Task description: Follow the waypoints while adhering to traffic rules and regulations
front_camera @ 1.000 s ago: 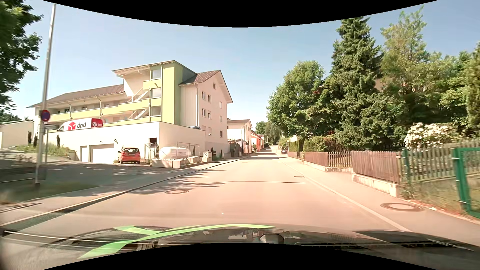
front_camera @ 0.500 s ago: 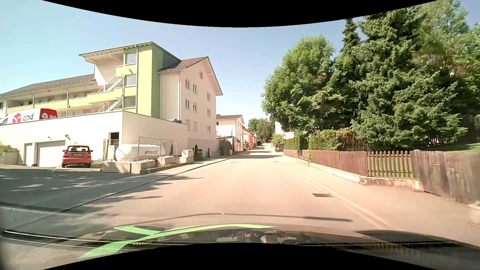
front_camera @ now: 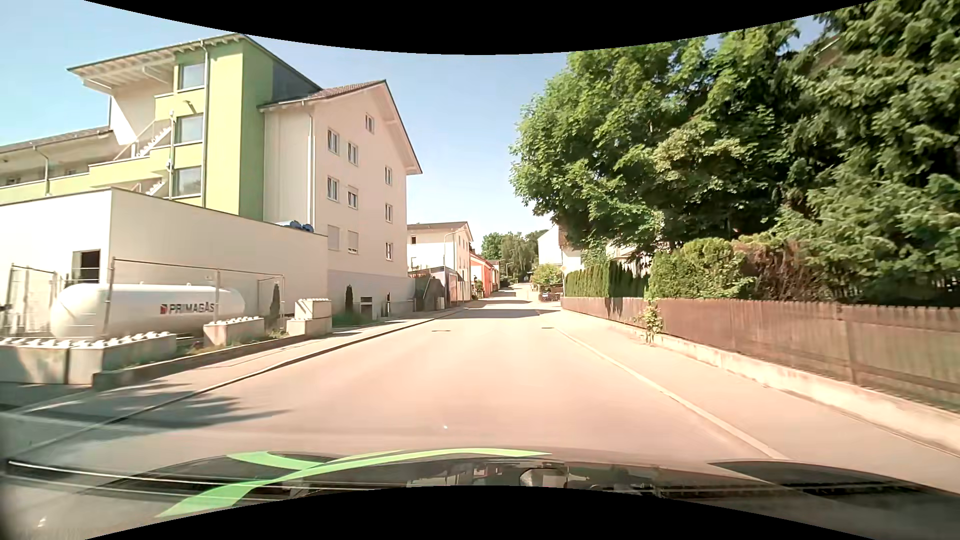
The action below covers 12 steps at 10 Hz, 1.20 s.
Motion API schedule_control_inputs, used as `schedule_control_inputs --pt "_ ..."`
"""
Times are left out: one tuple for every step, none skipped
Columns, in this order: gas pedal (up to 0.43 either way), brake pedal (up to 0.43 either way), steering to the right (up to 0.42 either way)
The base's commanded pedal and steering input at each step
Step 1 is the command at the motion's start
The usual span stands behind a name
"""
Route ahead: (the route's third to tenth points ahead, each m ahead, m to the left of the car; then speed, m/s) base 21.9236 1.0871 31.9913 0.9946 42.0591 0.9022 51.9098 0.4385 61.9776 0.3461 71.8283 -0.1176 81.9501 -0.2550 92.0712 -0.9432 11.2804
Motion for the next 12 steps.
schedule_control_inputs --pt "0.240 0.000 0.008" --pt "0.248 0.000 0.007" --pt "0.248 0.000 0.007" --pt "0.248 0.000 0.005" --pt "0.248 0.000 0.005" --pt "0.220 0.000 0.005" --pt "0.220 0.000 0.004" --pt "0.220 0.000 0.004" --pt "0.220 0.000 0.003" --pt "0.220 0.000 0.000" --pt "0.220 0.000 0.000" --pt "0.220 0.000 0.000"
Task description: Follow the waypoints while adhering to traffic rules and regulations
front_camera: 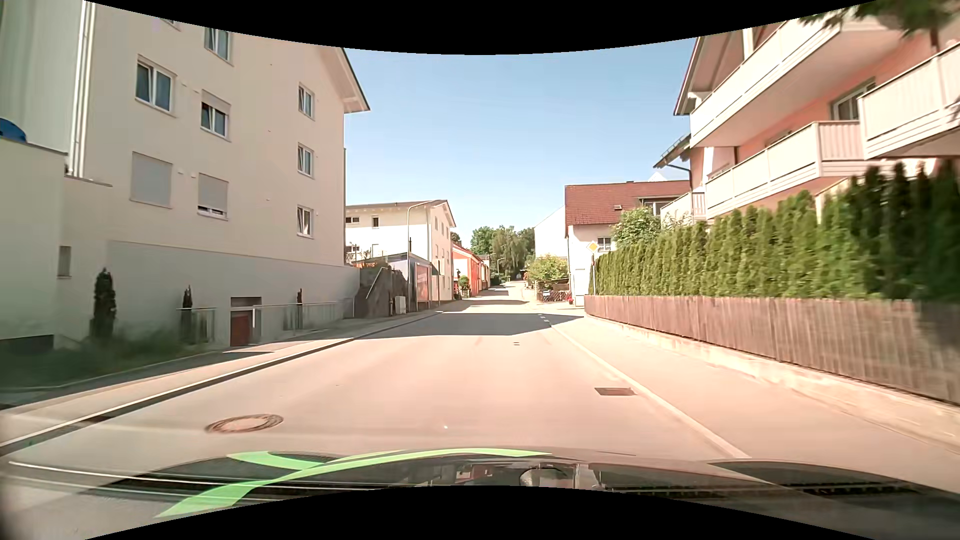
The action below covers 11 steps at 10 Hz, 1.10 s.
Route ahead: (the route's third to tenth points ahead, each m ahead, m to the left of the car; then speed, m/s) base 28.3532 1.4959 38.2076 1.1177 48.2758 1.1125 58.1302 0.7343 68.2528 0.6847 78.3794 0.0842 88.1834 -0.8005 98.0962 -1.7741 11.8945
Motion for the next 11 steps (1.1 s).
schedule_control_inputs --pt "0.220 0.000 -0.001" --pt "0.197 0.000 -0.001" --pt "0.197 0.000 -0.001" --pt "0.197 0.000 -0.001" --pt "0.197 0.000 -0.001" --pt "0.169 0.000 -0.001" --pt "0.150 0.000 -0.001" --pt "0.150 0.000 -0.001" --pt "0.150 0.000 -0.001" --pt "0.150 0.000 -0.001" --pt "0.157 0.000 -0.001"
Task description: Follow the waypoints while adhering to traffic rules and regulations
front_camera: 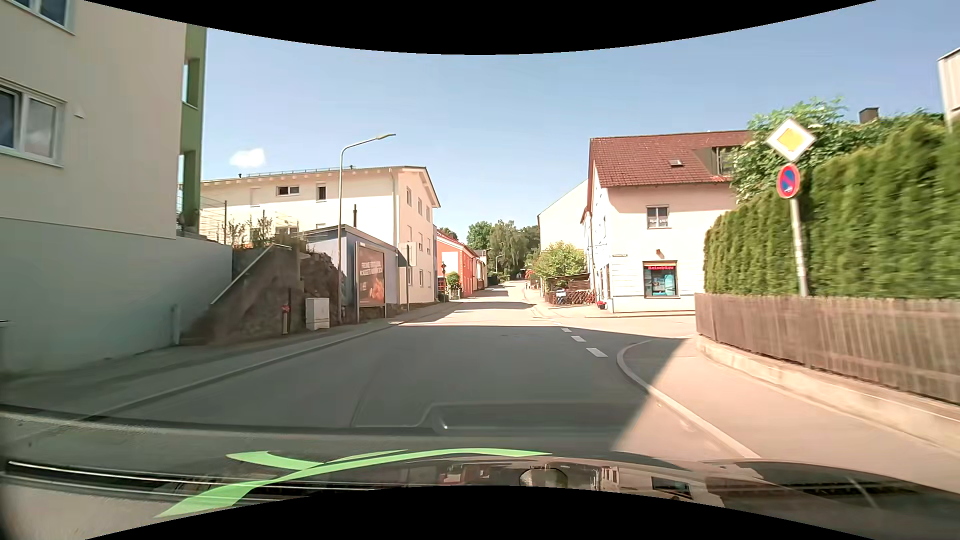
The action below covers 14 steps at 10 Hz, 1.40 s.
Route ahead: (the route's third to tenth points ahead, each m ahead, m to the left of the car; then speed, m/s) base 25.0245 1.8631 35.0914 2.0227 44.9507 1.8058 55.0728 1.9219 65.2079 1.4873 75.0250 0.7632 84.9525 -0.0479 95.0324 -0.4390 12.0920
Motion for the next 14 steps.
schedule_control_inputs --pt "0.157 0.000 -0.001" --pt "0.138 0.000 -0.001" --pt "0.138 0.000 -0.001" --pt "0.138 0.000 -0.001" --pt "0.138 0.000 -0.001" --pt "0.138 0.000 -0.001" --pt "0.138 0.000 0.000" --pt "0.138 0.000 -0.001" --pt "0.138 0.000 0.000" --pt "0.138 0.000 0.000" --pt "0.138 0.000 0.000" --pt "0.138 0.000 0.000" --pt "0.150 0.000 0.000" --pt "0.150 0.000 0.000"
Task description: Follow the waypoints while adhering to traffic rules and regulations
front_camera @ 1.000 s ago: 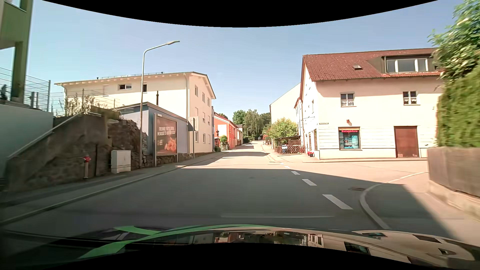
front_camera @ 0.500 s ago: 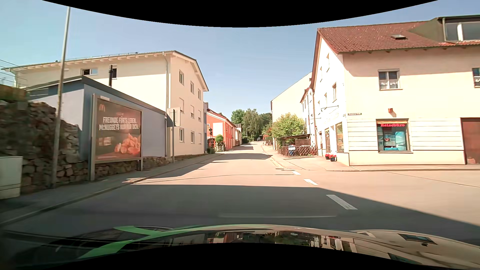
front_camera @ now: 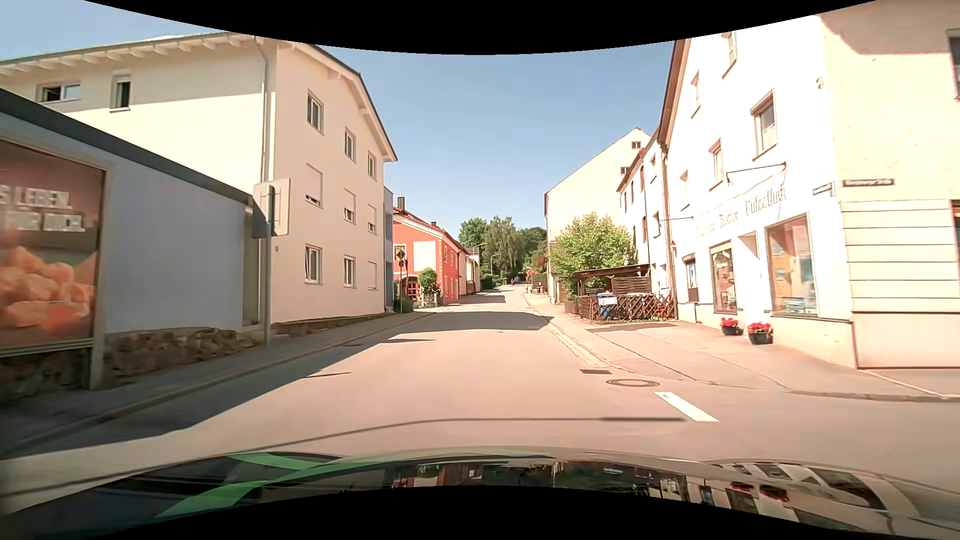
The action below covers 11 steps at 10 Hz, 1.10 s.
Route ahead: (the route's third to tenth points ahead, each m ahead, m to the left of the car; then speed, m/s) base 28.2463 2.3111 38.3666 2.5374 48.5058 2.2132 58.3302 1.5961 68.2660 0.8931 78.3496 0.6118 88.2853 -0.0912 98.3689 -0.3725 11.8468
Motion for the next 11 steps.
schedule_control_inputs --pt "0.150 0.000 0.000" --pt "0.150 0.000 0.000" --pt "0.150 0.000 0.000" --pt "0.150 0.000 0.000" --pt "0.150 0.000 0.000" --pt "0.150 0.000 0.000" --pt "0.150 0.000 0.000" --pt "0.150 0.000 0.000" --pt "0.150 0.000 0.000" --pt "0.150 0.000 0.000" --pt "0.150 0.000 0.000"
